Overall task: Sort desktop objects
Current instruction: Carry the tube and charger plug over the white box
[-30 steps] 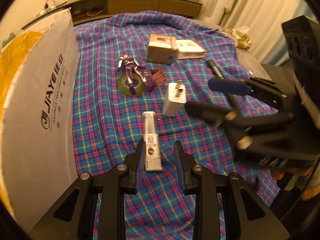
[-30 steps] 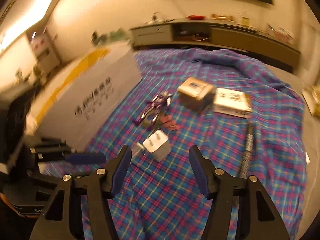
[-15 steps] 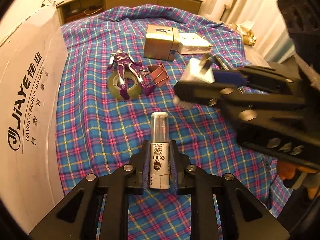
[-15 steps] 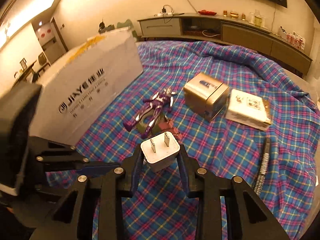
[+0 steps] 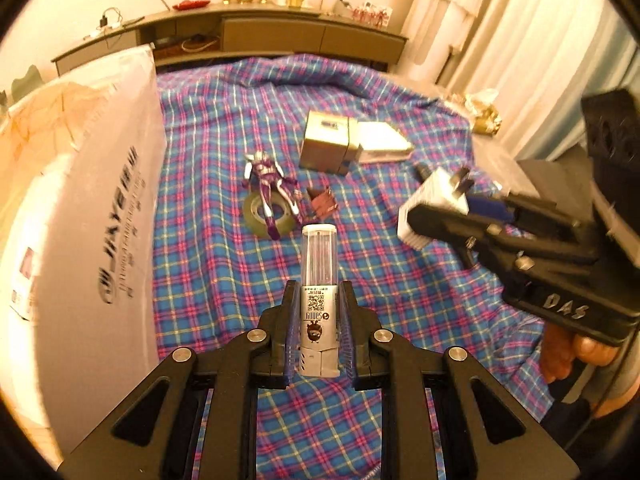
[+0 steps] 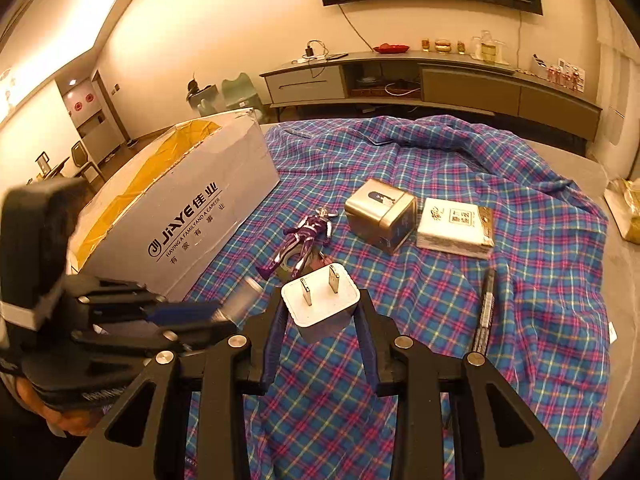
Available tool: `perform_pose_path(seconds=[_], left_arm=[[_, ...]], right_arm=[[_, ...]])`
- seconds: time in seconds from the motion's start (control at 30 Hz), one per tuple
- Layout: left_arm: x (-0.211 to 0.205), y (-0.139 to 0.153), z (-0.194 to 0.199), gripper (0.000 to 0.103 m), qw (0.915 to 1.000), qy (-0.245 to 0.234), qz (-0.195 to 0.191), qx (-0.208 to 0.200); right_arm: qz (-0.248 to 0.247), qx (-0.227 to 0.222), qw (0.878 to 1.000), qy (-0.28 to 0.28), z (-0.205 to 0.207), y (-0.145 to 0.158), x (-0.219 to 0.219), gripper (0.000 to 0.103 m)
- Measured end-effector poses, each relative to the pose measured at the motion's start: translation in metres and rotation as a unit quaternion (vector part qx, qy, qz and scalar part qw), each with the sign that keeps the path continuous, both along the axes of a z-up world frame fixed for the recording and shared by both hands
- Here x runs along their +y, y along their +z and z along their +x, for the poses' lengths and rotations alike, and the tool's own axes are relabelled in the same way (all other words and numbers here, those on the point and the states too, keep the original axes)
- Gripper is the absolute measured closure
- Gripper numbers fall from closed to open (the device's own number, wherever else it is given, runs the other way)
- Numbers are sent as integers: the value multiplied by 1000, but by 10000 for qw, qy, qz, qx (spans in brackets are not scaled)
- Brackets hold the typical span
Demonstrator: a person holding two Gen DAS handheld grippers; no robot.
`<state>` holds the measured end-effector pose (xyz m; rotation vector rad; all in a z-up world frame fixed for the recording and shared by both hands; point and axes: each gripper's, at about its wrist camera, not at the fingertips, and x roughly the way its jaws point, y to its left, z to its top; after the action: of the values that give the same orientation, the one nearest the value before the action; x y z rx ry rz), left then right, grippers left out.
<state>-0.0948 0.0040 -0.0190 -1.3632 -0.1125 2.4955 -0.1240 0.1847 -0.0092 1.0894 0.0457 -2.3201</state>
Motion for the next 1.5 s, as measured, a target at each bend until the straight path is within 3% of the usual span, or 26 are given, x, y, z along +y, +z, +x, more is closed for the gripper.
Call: perform_pose_path(seconds=[0.37,0.83,1.03,1.5], left_arm=[[-37,35,22,83,9986,51,350,405],[-88,74,43,83,9921,183,854,903],[-114,82,48,83,9883,304,1085,1028],[-178,81,47,83,9801,747,1504,1060]], right_arm=[[-43,301,9990,-323,34,22,-9,68],[-32,641,9978,-188,57,62,-69,68],[57,821,9966,-73,63,83,-96,68],[387,935,9946,245,70,97,-157,68]])
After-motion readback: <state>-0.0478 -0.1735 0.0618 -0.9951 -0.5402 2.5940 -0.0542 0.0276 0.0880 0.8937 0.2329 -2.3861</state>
